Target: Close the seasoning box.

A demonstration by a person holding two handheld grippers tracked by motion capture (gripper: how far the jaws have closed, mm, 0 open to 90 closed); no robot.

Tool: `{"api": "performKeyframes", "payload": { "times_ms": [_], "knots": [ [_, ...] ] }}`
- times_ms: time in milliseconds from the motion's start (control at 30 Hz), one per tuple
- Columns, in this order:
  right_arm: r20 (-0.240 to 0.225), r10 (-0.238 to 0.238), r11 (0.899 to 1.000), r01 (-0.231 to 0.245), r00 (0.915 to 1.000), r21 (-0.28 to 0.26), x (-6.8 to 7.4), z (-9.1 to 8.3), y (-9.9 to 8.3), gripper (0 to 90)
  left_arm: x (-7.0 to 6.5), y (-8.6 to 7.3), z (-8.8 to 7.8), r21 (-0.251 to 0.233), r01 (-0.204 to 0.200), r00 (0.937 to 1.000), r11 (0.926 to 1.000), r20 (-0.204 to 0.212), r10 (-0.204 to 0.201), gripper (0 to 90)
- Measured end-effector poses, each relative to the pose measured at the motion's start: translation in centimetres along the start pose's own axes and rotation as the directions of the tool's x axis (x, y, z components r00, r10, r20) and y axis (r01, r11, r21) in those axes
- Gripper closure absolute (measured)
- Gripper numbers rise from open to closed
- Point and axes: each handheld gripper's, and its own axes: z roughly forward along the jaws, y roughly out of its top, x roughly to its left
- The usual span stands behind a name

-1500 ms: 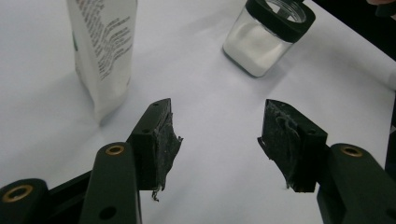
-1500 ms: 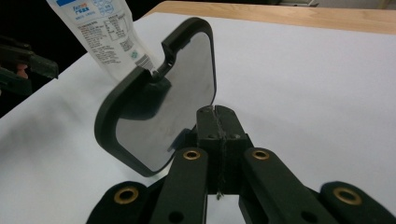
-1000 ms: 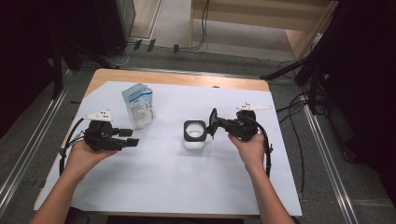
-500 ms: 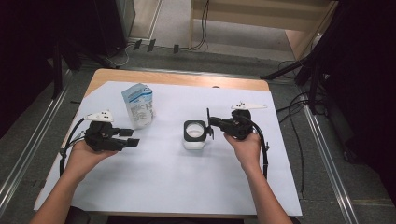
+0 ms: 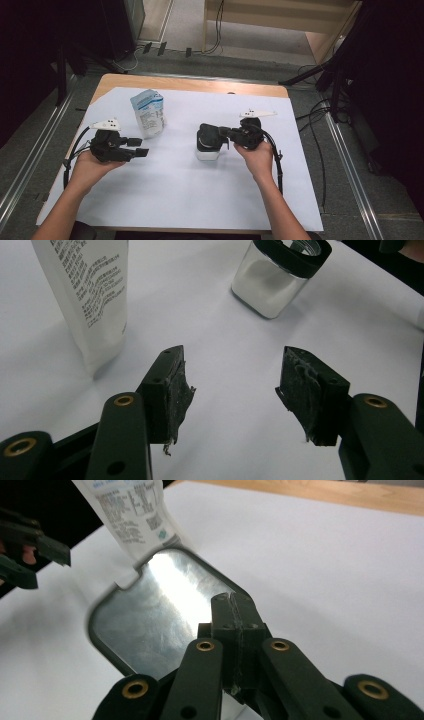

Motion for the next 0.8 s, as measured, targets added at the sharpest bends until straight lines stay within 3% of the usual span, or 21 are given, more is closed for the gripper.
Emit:
{"api": "performKeyframes", "payload": {
  "times_ms": [267, 400, 800],
  "knots": [
    [-0.009, -0.008, 1.000, 0.008, 0.9999, -0.003, 0.2, 0.3, 0.0, 90.0, 0.1, 0.0, 0.0, 0.002, 0.001, 1.0000, 1.0000, -0.002, -0.001, 44.7],
    [-0.008, -0.009, 1.000, 0.008, 0.9999, -0.022, 0.2, -0.2, 0.1, 84.9, 0.0, 0.0, 0.1, 0.003, 0.004, 1.0000, 1.0000, 0.002, -0.004, 44.7],
    [0.056, -0.024, 0.999, 0.027, 0.9982, -0.048, -0.9, -2.2, 0.0, 71.9, 0.0, -0.1, 0.5, 0.016, 0.002, 1.0000, 0.9999, 0.004, -0.002, 44.3]
  ]
}}
